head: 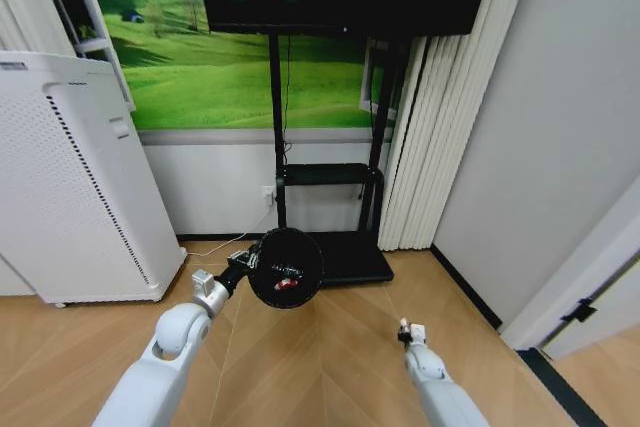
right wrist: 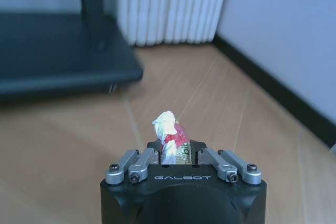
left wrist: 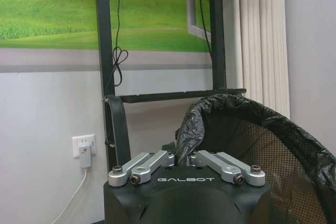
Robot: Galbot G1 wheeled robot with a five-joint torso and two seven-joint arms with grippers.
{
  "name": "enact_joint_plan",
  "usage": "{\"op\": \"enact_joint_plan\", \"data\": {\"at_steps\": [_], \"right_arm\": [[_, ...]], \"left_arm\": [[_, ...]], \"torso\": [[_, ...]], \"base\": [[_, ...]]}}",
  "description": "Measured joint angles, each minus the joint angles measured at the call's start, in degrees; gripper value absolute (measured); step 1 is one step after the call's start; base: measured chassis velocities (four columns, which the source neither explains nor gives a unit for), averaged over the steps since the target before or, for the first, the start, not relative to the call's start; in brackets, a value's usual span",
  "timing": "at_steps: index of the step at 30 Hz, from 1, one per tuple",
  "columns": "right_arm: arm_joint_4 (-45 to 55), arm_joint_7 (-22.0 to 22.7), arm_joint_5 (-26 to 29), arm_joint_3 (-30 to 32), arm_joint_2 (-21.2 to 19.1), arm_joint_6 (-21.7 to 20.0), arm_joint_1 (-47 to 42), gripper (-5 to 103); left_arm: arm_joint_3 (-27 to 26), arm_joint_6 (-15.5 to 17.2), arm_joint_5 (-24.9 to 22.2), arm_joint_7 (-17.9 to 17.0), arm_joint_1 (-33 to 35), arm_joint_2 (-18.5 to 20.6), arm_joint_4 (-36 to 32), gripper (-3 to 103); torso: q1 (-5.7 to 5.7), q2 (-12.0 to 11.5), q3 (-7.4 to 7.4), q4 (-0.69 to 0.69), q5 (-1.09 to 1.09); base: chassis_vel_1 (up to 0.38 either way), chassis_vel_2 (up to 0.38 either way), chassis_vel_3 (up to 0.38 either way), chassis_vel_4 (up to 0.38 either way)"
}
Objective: Pick up the trash bin and place the garbage on the floor into it.
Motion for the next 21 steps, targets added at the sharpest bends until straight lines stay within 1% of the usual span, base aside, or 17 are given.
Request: {"op": "enact_joint_plan", "data": {"at_steps": [1,3,4,6,7,8,10,11,13,14,15,16,17,18,19,21], "right_arm": [[2.9,0.0,-0.2,2.8,-0.3,-0.4,0.2,28],[4.9,0.0,-1.8,5.5,-0.3,0.0,0.3,28],[4.9,0.0,-1.8,5.5,-0.3,0.0,0.3,28],[7.4,-0.1,-2.0,8.2,-0.2,0.8,0.0,28],[7.4,-0.1,-2.0,8.2,-0.2,0.8,0.0,28],[9.8,-0.3,-1.1,8.9,-0.6,2.0,-0.7,28],[13.9,-0.2,0.4,8.3,-1.8,4.3,-2.3,28],[13.9,-0.2,0.4,8.3,-1.8,4.3,-2.3,28],[21.5,0.1,2.6,7.4,-3.0,5.7,-4.1,28],[21.5,0.1,2.6,7.4,-3.0,5.7,-4.1,28],[25.2,0.2,4.3,7.1,-3.5,6.0,-4.5,28],[25.2,0.2,4.3,7.1,-3.5,6.0,-4.5,28],[30.9,-0.9,7.5,6.1,-4.4,6.9,-5.2,28],[34.4,-2.1,9.4,5.3,-5.1,7.2,-5.9,28],[34.4,-2.1,9.4,5.3,-5.1,7.2,-5.9,28],[42.3,-5.4,13.7,3.2,-6.6,7.2,-8.3,28]], "left_arm": [[-0.1,-0.2,0.0,0.0,0.0,-0.3,0.3,7],[-0.2,-0.2,-0.2,-0.1,-0.1,-0.7,0.5,7],[-0.2,-0.2,-0.2,-0.1,-0.1,-0.7,0.5,7],[-0.4,-0.2,-0.6,-0.1,-0.1,-0.8,0.5,7],[-0.4,-0.2,-0.6,-0.1,-0.1,-0.8,0.5,7],[-0.7,-0.2,-0.8,-0.1,-0.1,-0.8,0.5,7],[-1.0,-0.2,-1.6,-0.3,-0.1,-0.7,0.9,7],[-1.0,-0.2,-1.6,-0.3,-0.1,-0.7,0.9,7],[-1.5,-0.1,-2.5,-0.7,-0.3,-1.2,1.5,7],[-1.5,-0.1,-2.5,-0.7,-0.3,-1.2,1.5,7],[-1.8,-0.1,-2.6,-0.7,-0.3,-1.4,2.0,7],[-1.8,-0.1,-2.6,-0.7,-0.3,-1.4,2.0,7],[-2.3,-0.1,-2.7,-0.7,-0.3,-1.7,2.9,7],[-2.7,-0.1,-2.9,-0.7,-0.2,-1.9,3.5,7],[-2.7,-0.1,-2.9,-0.7,-0.2,-1.9,3.5,7],[-3.6,-0.1,-3.9,-0.7,-0.3,-2.3,5.2,7]], "torso": [[0.00,0.0,0.00,0.01,-0.01],[0.00,0.0,0.00,0.00,0.00],[0.00,0.0,0.00,0.00,0.00],[0.00,0.0,0.00,-0.01,0.02],[0.00,0.0,0.00,-0.01,0.02],[0.00,0.0,0.00,-0.01,0.00],[0.00,0.0,0.00,-0.01,0.02],[0.00,0.0,0.00,-0.01,0.02],[0.00,0.0,0.00,0.00,0.00],[0.00,0.0,0.00,0.00,0.00],[0.00,0.0,-0.01,-0.01,0.00],[0.00,0.0,-0.01,-0.01,0.00],[0.00,0.0,0.00,0.00,-0.01],[0.00,0.0,0.00,0.02,-0.02],[0.00,0.0,0.00,0.02,-0.02],[0.00,0.0,0.00,0.03,-0.02]], "base": [[0.000,0.000,0.000,0.000],[0.000,0.000,0.000,0.000],[0.000,0.000,0.000,0.000],[0.000,0.000,0.000,0.000],[0.000,0.000,0.000,0.000],[0.000,0.000,0.000,0.000],[0.000,0.000,0.000,0.000],[0.000,0.000,0.000,0.000],[0.000,0.000,0.000,0.000],[0.000,0.000,0.000,0.000],[0.000,0.000,0.000,0.000],[0.000,0.000,0.000,0.000],[0.000,0.000,0.000,0.000],[0.000,0.000,0.000,0.000],[0.000,0.000,0.000,0.000],[0.000,0.000,0.000,0.000]]}}
